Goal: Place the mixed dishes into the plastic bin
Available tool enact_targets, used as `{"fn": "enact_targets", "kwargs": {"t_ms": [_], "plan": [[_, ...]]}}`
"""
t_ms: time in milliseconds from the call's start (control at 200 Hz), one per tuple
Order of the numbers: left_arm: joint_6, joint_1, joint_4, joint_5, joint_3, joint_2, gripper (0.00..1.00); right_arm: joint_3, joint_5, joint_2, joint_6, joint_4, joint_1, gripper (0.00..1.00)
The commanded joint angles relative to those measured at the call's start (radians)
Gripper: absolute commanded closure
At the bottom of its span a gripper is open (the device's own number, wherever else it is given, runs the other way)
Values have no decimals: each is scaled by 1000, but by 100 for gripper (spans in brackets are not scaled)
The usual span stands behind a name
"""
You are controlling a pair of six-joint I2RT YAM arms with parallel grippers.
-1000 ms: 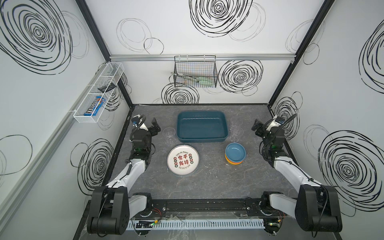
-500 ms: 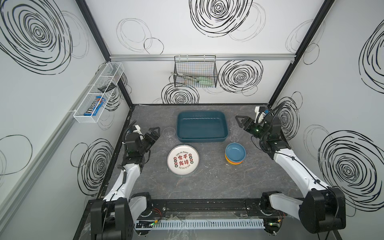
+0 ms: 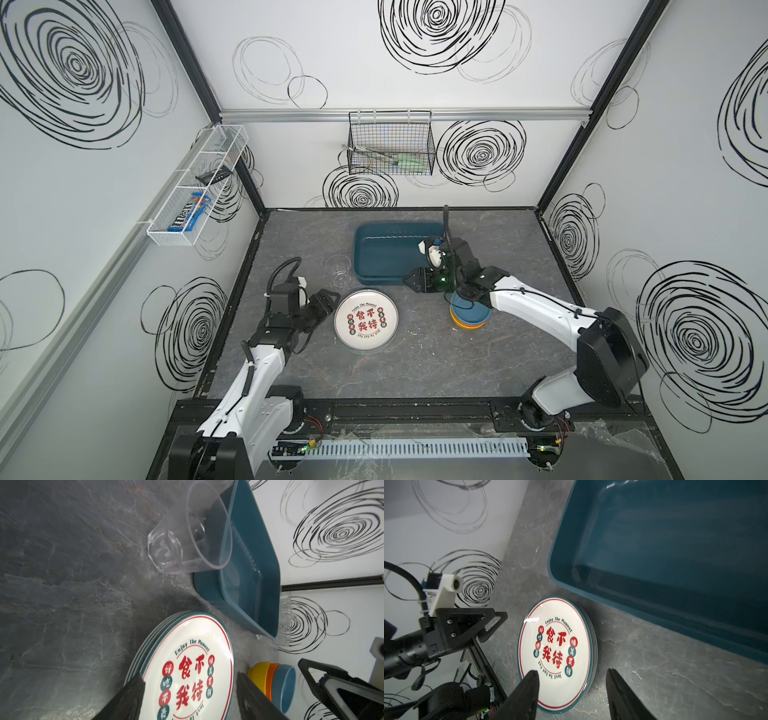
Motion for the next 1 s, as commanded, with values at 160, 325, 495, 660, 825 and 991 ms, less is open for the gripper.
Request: {"fn": "enact_targets", "kwargs": {"t_ms": [160,325,495,660,825,991], "plan": [[-1,-72,-124,-170,-18,-3,23,134,54,183,-27,-193,75,49],[-37,-93,-111,-184,-65,-14,25,162,96,244,-30,-201,119,49],[-81,-112,-54,-160,-120,-16,26,177,103,279,-26,-202,130,49],[-88,-121,-27,-148,-140,-17,26,205,122,307,-26,-217,142,53],[-81,-121,1,-127,-148,-16,25,225,132,324,-26,-225,148,54],[-72,-121,36,-128,-139,8,24,237,137,339,-26,-234,148,53]]}}
